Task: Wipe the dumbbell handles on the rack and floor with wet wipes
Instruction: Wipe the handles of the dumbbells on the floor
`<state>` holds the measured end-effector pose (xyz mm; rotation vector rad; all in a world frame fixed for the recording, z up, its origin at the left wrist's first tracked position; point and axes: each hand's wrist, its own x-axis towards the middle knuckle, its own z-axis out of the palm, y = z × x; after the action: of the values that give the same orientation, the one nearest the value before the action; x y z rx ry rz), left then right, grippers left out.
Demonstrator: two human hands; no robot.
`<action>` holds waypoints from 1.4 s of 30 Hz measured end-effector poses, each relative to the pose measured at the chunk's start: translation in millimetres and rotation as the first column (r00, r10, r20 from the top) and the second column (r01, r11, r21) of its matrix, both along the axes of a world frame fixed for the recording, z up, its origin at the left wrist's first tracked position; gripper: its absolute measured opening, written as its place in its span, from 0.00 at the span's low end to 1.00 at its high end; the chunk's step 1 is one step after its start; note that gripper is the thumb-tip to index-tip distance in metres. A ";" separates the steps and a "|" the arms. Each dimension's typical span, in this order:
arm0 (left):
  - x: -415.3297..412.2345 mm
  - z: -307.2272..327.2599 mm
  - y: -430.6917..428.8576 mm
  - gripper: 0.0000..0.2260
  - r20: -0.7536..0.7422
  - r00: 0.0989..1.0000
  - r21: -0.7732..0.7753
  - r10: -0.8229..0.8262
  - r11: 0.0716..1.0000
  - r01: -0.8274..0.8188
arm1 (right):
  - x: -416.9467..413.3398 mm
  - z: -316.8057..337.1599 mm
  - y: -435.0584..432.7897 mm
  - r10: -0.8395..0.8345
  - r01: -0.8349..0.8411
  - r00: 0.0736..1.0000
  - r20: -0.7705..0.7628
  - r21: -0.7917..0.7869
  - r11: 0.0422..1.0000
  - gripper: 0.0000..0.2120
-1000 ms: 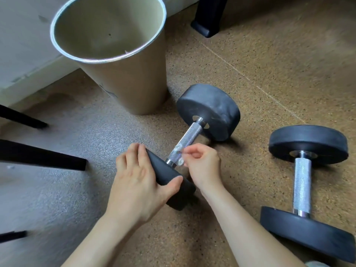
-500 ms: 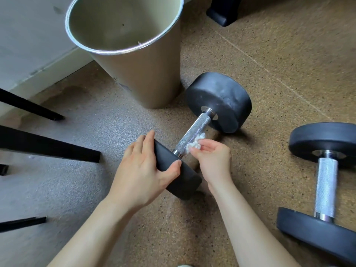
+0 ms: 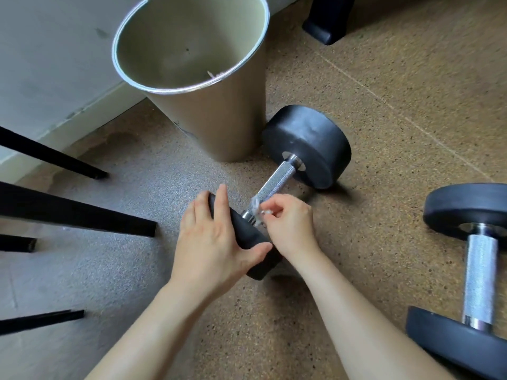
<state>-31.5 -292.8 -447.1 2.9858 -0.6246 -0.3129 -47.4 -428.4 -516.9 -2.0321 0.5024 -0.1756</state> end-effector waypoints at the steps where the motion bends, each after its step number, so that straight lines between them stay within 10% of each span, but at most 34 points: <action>1: 6.4 2.8 1.9 0.54 -0.048 0.999 -0.023 0.022 0.999 -0.023 | 4.4 0.1 -5.6 0.104 -0.103 0.994 0.023 -0.027 0.994 0.07; 7: 21.5 5.7 5.7 0.59 -0.120 0.986 -0.011 0.113 0.993 -0.115 | 37.5 -14.7 -27.4 -0.133 0.161 0.974 0.184 -0.150 0.975 0.11; 11: 7.0 -7.8 5.2 0.59 0.009 0.995 0.084 0.101 0.991 -0.101 | 25.9 -17.0 2.2 0.167 -0.098 0.939 0.301 -0.230 0.968 0.14; 15: 12.0 -8.6 8.3 0.58 0.033 0.996 0.123 0.082 0.989 -0.085 | 59.2 -17.9 -25.8 0.119 0.037 0.929 0.349 -0.410 0.911 0.14; 23: 33.8 -1.0 21.3 0.58 -0.026 0.998 0.027 0.065 0.998 -0.064 | 63.5 -14.0 -24.4 0.533 -0.332 0.831 0.162 -0.623 0.708 0.10; 30: 56.1 3.2 33.2 0.58 -0.132 0.988 -0.076 0.075 0.993 -0.085 | 99.2 2.1 -23.5 0.341 -0.303 0.936 -0.083 -0.684 0.664 0.07; 36: 50.2 1.8 32.3 0.58 -0.078 0.996 -0.083 0.050 0.995 -0.057 | 95.8 7.6 -10.3 0.750 -0.643 0.641 -0.162 -0.646 0.411 0.02; 42: 58.4 1.6 37.4 0.58 -0.102 0.994 -0.113 0.048 0.992 -0.059 | 109.0 18.6 -15.8 0.420 -0.458 0.870 -0.259 -0.741 0.491 0.07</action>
<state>26.9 -255.4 -445.4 2.8502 -0.5327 -0.4032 61.6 -444.2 -498.4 -2.9820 -0.1653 -0.0250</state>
